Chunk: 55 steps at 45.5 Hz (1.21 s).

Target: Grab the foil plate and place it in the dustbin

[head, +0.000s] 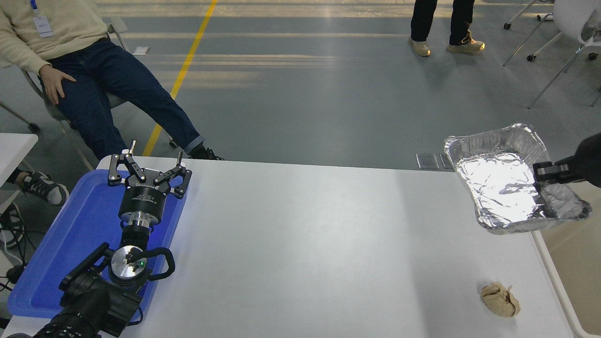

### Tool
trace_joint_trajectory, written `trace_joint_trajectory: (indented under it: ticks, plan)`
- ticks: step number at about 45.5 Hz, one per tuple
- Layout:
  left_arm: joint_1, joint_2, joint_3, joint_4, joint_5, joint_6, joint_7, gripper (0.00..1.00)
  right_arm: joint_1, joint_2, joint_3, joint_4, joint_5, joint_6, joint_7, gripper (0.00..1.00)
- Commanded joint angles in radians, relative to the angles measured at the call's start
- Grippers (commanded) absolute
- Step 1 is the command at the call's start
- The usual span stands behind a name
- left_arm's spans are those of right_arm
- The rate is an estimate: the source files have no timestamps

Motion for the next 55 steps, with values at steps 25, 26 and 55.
trace_joint_trajectory:
  ticks: [25, 26, 55]
  plan:
    - [0.000, 0.000, 0.000, 0.000, 0.000, 0.000, -0.001, 1.00, -0.515, -0.304, 0.272, -0.498, -0.260, 0.002, 0.069, 0.00]
    - [0.000, 0.000, -0.001, 0.000, 0.000, 0.000, -0.001, 1.00, -0.542, -0.304, 0.284, -0.523, -0.264, 0.004, 0.071, 0.00]
    - [0.000, 0.000, 0.000, 0.000, 0.000, 0.000, -0.001, 1.00, -1.196, -0.155, 0.394, -1.265, -0.226, -0.044, 0.216, 0.00]
